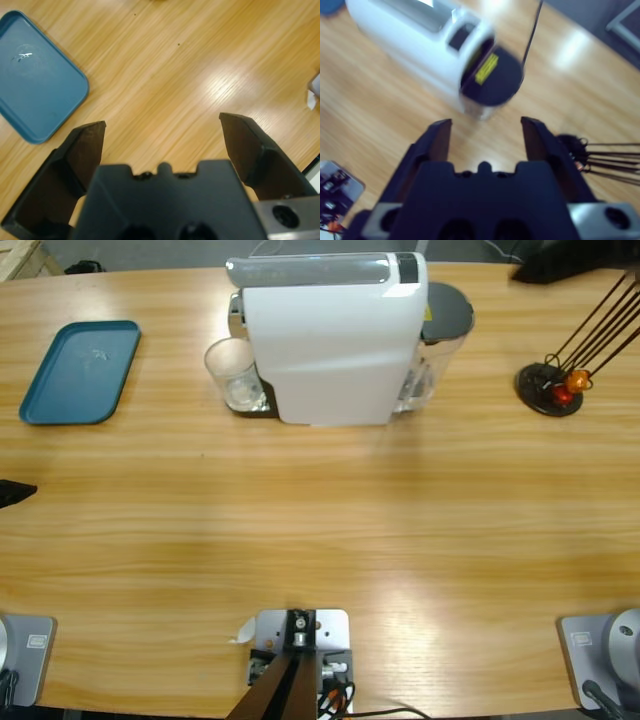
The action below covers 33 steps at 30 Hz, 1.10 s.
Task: Pour coffee
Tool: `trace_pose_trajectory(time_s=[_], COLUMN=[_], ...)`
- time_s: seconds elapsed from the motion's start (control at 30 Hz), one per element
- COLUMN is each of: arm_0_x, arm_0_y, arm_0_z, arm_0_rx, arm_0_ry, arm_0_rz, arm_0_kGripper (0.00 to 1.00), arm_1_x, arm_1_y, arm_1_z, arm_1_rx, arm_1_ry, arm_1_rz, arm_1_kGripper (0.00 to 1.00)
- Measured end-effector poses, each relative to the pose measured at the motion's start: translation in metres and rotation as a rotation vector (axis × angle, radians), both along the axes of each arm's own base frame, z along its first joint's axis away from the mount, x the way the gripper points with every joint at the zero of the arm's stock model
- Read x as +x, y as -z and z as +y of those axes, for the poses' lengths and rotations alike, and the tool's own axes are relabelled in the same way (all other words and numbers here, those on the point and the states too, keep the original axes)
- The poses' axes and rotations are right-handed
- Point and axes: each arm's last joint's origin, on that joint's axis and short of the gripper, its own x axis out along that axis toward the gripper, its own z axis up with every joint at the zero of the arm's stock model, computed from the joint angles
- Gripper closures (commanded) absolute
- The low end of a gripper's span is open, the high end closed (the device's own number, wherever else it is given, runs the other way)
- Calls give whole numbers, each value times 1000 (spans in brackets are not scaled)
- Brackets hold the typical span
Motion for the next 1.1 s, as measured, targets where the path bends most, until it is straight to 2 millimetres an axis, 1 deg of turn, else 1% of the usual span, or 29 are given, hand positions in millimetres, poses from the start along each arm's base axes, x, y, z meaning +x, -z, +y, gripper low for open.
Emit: trace_pose_trajectory(time_s=[0.03, 0.1, 0.3, 0.43, 0.5, 0.6, 0.7, 0.77, 0.87, 0.97, 1.1], arm_0_x=[0, 1, 1, 5, 8, 13, 19, 27, 42, 51, 55], arm_0_y=[0, 0, 1, 3, 4, 3, -6, -14, -18, -20, -19], arm_0_z=[0, -1, -1, -4, -5, -7, -10, -15, -22, -27, -29], arm_0_rx=[-4, -7, -9, -14, -9, -12, -41, -59, -85, -105, -116], arm_0_ry=[3, 6, 9, 18, 18, 20, 34, 53, 74, 84, 93], arm_0_rz=[2, 6, 12, 35, 48, 50, 9, -22, -36, -56, -55], arm_0_kGripper=[9, 9, 9, 9, 9, 9, 9, 9, 9, 1, 0], arm_1_x=[-2, -5, -6, -13, -18, -24, -26, -26, -27, -26, -24], arm_1_y=[7, 13, 22, 43, 50, 50, 48, 48, 50, 52, 56], arm_1_z=[-1, -3, -2, -5, -9, -13, -15, -15, -16, -15, -13], arm_1_rx=[-5, 0, 10, 5, 2, 11, 18, 17, 14, 16, 35], arm_1_ry=[-4, -12, -29, -50, -51, -52, -53, -53, -53, -53, -54], arm_1_rz=[14, 28, 54, 106, 109, 96, 88, 89, 93, 91, 66], arm_1_kGripper=[0, 0, 0, 0, 0, 0, 0, 0, 0, 0, 0])
